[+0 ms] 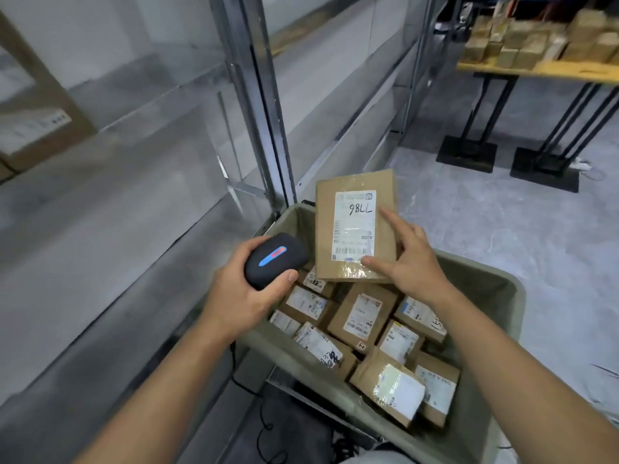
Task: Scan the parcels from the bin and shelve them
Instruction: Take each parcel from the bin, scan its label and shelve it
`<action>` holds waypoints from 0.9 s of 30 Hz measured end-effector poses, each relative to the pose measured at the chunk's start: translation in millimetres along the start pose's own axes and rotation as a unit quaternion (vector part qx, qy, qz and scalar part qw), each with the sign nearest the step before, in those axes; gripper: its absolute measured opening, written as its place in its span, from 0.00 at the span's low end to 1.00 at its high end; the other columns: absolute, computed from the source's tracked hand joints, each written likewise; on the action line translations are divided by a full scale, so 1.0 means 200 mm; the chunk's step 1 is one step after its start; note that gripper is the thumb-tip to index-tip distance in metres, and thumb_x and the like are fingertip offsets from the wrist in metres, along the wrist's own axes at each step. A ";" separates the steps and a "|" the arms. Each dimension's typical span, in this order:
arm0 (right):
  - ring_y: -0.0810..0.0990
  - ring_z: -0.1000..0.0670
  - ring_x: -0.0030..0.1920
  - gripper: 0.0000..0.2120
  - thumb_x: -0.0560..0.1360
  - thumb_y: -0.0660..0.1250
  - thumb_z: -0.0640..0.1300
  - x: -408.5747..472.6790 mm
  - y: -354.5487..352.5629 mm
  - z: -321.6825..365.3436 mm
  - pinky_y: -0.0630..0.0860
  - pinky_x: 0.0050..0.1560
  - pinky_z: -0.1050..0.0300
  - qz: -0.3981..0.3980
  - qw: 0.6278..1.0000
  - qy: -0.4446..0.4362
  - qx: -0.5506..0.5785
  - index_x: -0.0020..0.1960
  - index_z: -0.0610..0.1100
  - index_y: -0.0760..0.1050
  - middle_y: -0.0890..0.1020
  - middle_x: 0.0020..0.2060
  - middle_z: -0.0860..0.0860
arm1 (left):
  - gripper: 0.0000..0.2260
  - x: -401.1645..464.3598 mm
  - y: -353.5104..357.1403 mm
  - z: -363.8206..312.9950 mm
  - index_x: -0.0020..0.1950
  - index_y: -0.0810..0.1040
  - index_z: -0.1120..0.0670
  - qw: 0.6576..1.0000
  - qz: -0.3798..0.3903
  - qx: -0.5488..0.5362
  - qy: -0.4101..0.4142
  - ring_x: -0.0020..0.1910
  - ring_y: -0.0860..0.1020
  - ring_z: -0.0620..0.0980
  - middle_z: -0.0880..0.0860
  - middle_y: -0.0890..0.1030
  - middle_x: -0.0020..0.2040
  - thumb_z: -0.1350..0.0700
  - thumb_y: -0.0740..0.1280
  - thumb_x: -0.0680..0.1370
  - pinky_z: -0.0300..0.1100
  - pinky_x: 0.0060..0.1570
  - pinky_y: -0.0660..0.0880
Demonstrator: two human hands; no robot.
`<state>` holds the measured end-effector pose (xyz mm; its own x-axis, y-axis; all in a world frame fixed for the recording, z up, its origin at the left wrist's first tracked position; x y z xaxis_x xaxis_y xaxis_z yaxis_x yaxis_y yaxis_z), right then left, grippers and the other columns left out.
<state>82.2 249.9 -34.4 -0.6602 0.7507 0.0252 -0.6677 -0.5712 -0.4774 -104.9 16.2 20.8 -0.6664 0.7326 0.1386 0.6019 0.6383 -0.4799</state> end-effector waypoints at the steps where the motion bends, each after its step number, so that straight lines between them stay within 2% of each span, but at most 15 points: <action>1: 0.70 0.50 0.64 0.46 0.70 0.80 0.48 -0.01 0.01 0.03 0.72 0.70 0.44 0.002 1.000 -0.006 0.009 0.76 0.71 0.58 0.66 0.64 0.53 | 0.30 -0.03 -0.02 -0.02 0.66 0.76 0.42 1.000 0.000 0.000 0.005 0.52 0.82 0.37 0.35 0.83 0.54 0.39 0.78 0.66 0.28 0.48 0.76; 5: 0.71 0.49 0.66 0.45 0.69 0.80 0.48 -0.05 0.06 0.15 0.74 0.68 0.40 0.015 0.998 -0.036 0.039 0.76 0.71 0.59 0.67 0.66 0.53 | 0.28 -0.15 -0.12 -0.08 0.66 0.76 0.44 1.000 -0.010 -0.011 0.014 0.52 0.83 0.38 0.37 0.84 0.53 0.47 0.82 0.69 0.26 0.46 0.75; 8: 0.71 0.49 0.65 0.45 0.70 0.80 0.46 -0.07 0.07 0.24 0.73 0.69 0.42 0.012 0.998 -0.059 0.029 0.76 0.71 0.59 0.67 0.64 0.53 | 0.28 -0.22 -0.19 -0.08 0.66 0.77 0.43 0.999 -0.028 -0.028 0.002 0.52 0.83 0.38 0.35 0.83 0.53 0.44 0.78 0.68 0.29 0.48 0.76; 11: 0.67 0.51 0.65 0.45 0.71 0.79 0.46 -0.09 0.06 0.34 0.69 0.69 0.50 -0.030 0.995 -0.089 0.009 0.77 0.67 0.58 0.64 0.62 0.53 | 0.25 -0.30 -0.23 -0.09 0.63 0.77 0.41 0.997 -0.061 -0.041 -0.012 0.51 0.83 0.38 0.35 0.83 0.53 0.41 0.77 0.67 0.34 0.49 0.78; 13: 0.66 0.52 0.65 0.45 0.71 0.79 0.46 -0.11 0.06 0.38 0.68 0.69 0.52 -0.061 0.992 -0.107 0.006 0.77 0.67 0.58 0.63 0.63 0.53 | 0.24 -0.33 -0.24 -0.08 0.61 0.78 0.40 0.994 -0.083 -0.063 -0.029 0.46 0.83 0.40 0.38 0.84 0.51 0.39 0.76 0.67 0.40 0.46 0.79; 16: 0.65 0.52 0.66 0.45 0.71 0.79 0.46 -0.12 0.06 0.43 0.69 0.70 0.47 -0.089 0.988 -0.127 0.005 0.77 0.67 0.57 0.62 0.65 0.52 | 0.23 -0.37 -0.25 -0.07 0.59 0.78 0.39 0.987 -0.110 -0.100 -0.054 0.37 0.82 0.47 0.44 0.85 0.47 0.36 0.76 0.66 0.47 0.40 0.79; 21: 0.65 0.51 0.67 0.45 0.71 0.79 0.46 -0.13 0.06 0.47 0.71 0.71 0.41 -0.098 0.985 -0.138 0.005 0.77 0.66 0.57 0.62 0.66 0.51 | 0.17 -0.40 -0.24 -0.12 0.57 0.79 0.42 0.980 -0.123 -0.144 -0.069 0.31 0.79 0.48 0.52 0.84 0.41 0.44 0.78 0.71 0.40 0.29 0.75; 24: 0.65 0.50 0.67 0.45 0.71 0.79 0.46 -0.13 0.07 0.46 0.72 0.70 0.38 -0.097 0.985 -0.139 0.007 0.77 0.66 0.57 0.62 0.66 0.52 | 0.15 -0.42 -0.23 -0.14 0.58 0.79 0.45 0.977 -0.121 -0.159 -0.076 0.29 0.77 0.49 0.56 0.83 0.42 0.50 0.78 0.74 0.40 0.27 0.75; 27: 0.65 0.51 0.67 0.44 0.71 0.79 0.48 -0.14 0.06 0.45 0.73 0.70 0.40 -0.107 0.984 -0.145 0.007 0.77 0.65 0.57 0.62 0.67 0.52 | 0.15 -0.42 -0.22 -0.15 0.58 0.79 0.45 0.978 -0.112 -0.154 -0.079 0.27 0.77 0.50 0.57 0.83 0.43 0.50 0.78 0.75 0.40 0.27 0.75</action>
<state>61.2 192.4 38.7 -0.5729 0.7292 0.3744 -0.8055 -0.4164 -0.4217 -63.5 -66.3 55.9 -0.8424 0.5351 0.0629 0.5200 0.8380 -0.1654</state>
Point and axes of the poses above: each hand's wrist, its own x-axis towards the middle knuckle, its own y-axis out of the palm, z = x × y, the point moved 10 cm from there along x, towards the middle knuckle
